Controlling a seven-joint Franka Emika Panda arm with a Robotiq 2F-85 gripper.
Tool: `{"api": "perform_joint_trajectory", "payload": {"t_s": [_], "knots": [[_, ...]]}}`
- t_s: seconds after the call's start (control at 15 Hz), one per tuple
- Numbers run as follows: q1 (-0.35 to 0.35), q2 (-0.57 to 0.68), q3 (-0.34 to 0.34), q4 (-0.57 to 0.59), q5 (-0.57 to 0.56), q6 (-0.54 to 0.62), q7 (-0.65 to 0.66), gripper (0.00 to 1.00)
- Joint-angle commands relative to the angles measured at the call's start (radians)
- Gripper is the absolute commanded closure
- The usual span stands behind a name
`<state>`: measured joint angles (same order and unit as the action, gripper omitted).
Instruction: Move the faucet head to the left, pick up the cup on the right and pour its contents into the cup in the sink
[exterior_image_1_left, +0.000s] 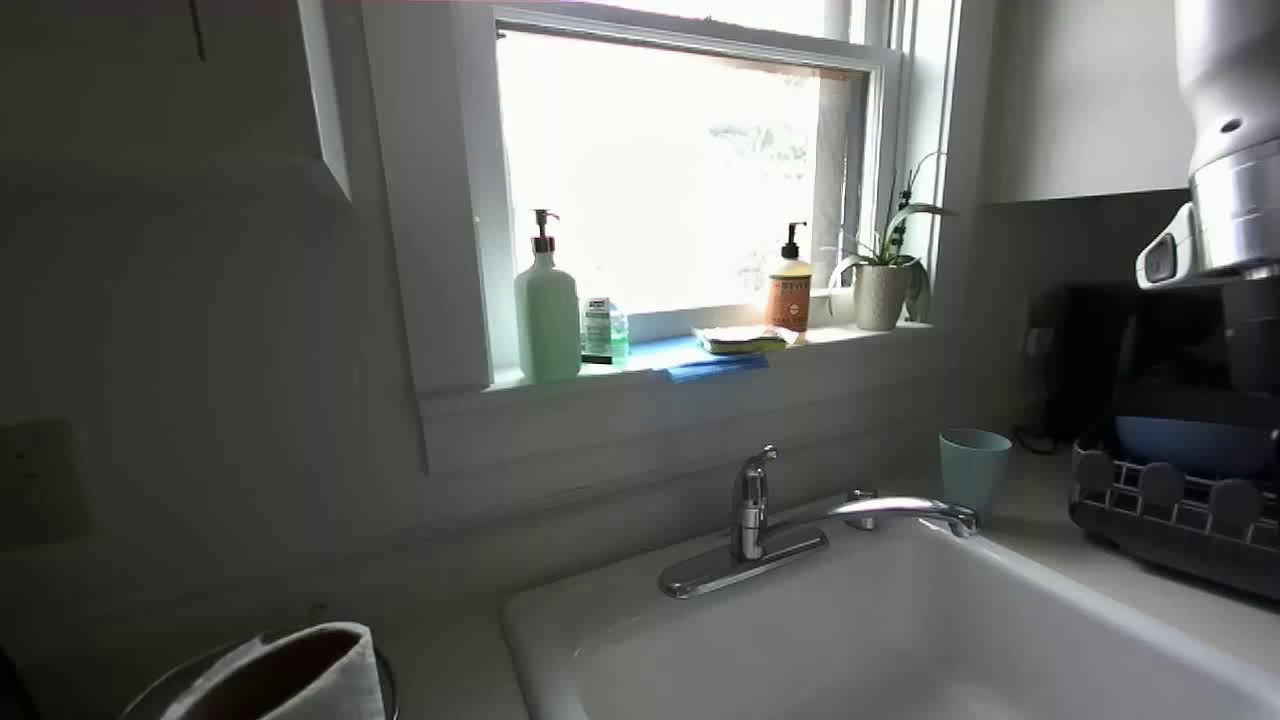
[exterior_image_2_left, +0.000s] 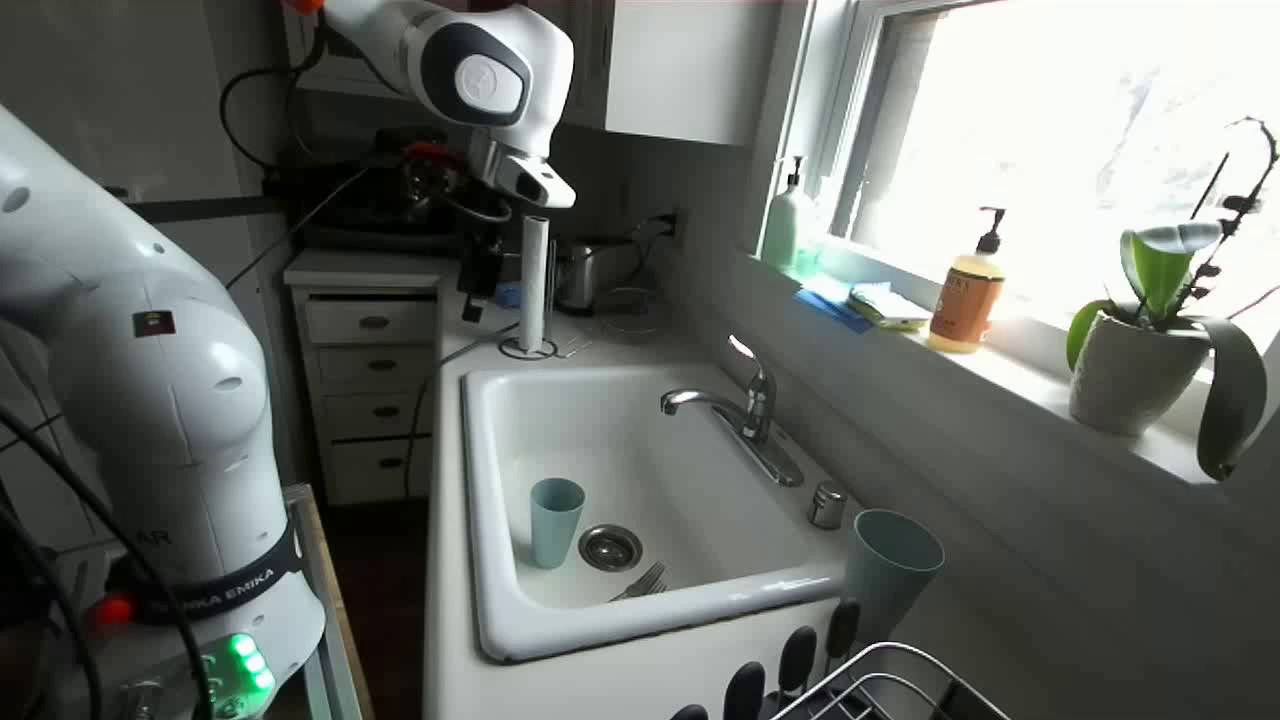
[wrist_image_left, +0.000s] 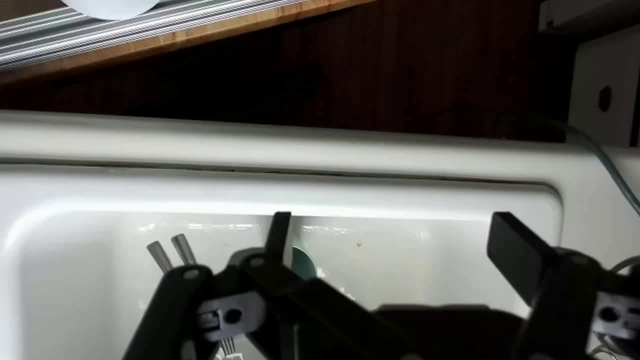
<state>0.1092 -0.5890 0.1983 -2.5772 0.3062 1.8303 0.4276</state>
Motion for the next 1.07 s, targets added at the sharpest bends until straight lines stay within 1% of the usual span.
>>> {"api": "perform_joint_trajectory", "payload": {"t_s": [0.0,0.27,0.4,0.47,0.6,0.8,1.0], "knots": [[-0.006,0.0,0.005,0.001,0.002,-0.002,-0.002,0.0],[-0.006,0.0,0.005,0.001,0.002,-0.002,-0.002,0.0],[-0.04,0.051,-0.011,0.031,-0.02,-0.005,0.008,0.0],[-0.051,0.071,-0.021,0.043,-0.043,-0.013,-0.017,0.0],[-0.078,0.11,-0.031,0.062,-0.11,0.0,-0.06,0.0],[-0.117,0.186,-0.048,0.109,-0.25,0.024,-0.114,0.0],[-0.136,0.27,-0.077,0.163,-0.344,0.049,-0.167,0.0]]}}
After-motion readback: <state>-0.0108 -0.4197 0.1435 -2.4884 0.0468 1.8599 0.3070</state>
